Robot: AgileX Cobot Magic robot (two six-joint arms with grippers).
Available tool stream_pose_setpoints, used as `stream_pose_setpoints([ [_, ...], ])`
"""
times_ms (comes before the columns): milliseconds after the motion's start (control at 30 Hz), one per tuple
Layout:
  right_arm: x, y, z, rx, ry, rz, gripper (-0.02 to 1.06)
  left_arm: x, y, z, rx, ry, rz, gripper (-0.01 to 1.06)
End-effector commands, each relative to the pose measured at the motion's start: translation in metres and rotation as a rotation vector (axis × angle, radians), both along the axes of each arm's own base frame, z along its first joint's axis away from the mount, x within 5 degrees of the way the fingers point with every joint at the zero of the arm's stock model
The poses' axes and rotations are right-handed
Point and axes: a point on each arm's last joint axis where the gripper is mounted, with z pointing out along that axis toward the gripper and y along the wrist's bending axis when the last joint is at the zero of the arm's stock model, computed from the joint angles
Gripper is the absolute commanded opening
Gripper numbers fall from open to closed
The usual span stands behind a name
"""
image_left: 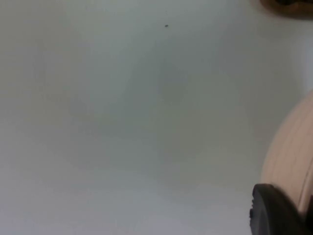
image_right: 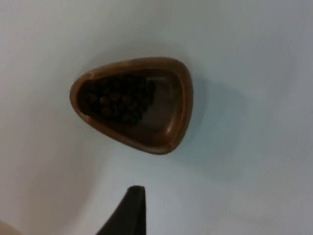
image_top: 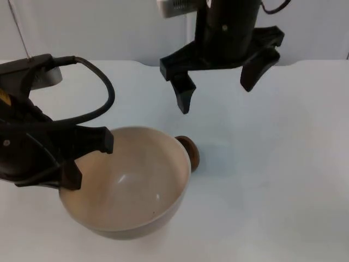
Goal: Pick up the bowl with the left hand and pour the coffee beans from the cup into the bowl with the right hand.
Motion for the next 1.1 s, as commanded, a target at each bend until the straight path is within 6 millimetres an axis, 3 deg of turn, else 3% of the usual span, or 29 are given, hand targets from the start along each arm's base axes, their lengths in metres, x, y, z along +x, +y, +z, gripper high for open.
stream_pose_setpoints([
  [0, 0.002, 0.003, -0.004, 0.011, -0.012, -0.011, 0.95, -0.001, -0.001, 0.002, -0.004, -0.015, -0.005, 0.00],
  [467, 0.012, 0.013, -0.011, 0.101, -0.089, -0.046, 0.92, 0.000, -0.001, 0.002, -0.007, -0.027, -0.003, 0.00],
  [1067, 0.024, 0.020, -0.083, 0.026, -0.039, -0.061, 0.86, 0.001, -0.001, 0.003, -0.010, -0.036, -0.001, 0.00],
])
